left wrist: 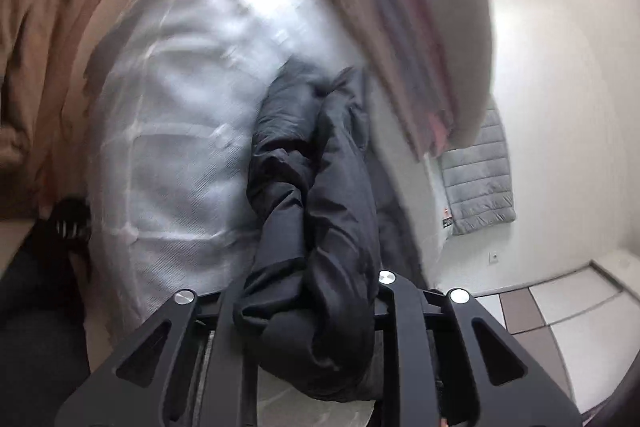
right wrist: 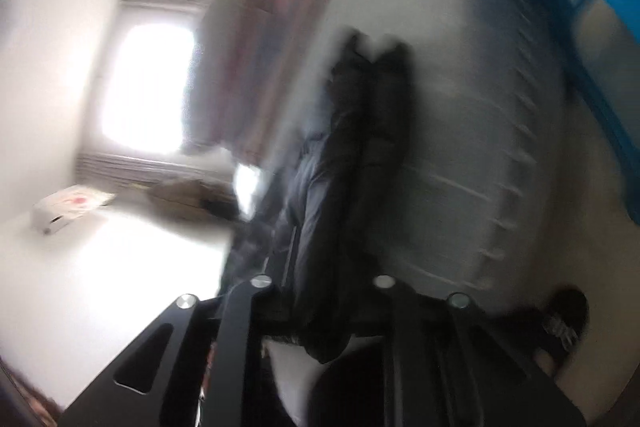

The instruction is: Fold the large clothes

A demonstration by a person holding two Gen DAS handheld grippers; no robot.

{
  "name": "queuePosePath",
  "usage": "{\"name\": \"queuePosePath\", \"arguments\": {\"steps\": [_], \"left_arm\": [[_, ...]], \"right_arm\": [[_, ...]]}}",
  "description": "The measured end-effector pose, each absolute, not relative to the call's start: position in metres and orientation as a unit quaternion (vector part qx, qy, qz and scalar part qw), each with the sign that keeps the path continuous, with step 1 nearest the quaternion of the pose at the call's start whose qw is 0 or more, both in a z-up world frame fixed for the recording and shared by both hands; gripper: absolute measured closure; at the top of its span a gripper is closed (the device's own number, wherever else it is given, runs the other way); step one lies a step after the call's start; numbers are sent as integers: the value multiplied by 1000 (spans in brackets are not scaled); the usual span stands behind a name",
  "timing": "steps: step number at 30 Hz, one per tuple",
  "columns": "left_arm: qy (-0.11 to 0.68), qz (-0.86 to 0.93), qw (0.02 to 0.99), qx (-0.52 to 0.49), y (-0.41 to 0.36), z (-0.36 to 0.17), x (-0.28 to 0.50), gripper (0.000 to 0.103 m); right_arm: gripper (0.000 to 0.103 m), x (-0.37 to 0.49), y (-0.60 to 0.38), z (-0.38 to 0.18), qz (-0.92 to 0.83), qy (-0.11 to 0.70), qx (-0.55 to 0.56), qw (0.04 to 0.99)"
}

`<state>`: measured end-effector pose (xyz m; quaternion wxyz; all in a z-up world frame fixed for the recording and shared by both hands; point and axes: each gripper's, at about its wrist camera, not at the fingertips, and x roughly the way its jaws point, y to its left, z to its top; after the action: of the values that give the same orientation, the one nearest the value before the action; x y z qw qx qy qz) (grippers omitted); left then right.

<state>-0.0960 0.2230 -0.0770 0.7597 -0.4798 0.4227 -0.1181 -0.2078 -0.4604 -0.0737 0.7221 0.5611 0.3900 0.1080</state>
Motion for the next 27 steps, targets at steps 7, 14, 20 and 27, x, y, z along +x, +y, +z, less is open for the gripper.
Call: {"name": "queuePosePath", "arguments": {"steps": [7, 14, 20, 27], "left_arm": [[422, -115, 755, -488, 229, -98, -100, 46], [409, -116, 750, -507, 219, -102, -88, 31], [396, -125, 769, -486, 212, -93, -77, 55], [389, -136, 774, -481, 216, -94, -75, 79]], "right_arm": [[56, -227, -465, -3, -29, 310, 459, 832], [35, -138, -330, 44, 126, 367, 318, 865], [35, -55, -239, 38, 153, 419, 253, 858], [35, 11, -219, -9, 100, 495, 189, 842]]}}
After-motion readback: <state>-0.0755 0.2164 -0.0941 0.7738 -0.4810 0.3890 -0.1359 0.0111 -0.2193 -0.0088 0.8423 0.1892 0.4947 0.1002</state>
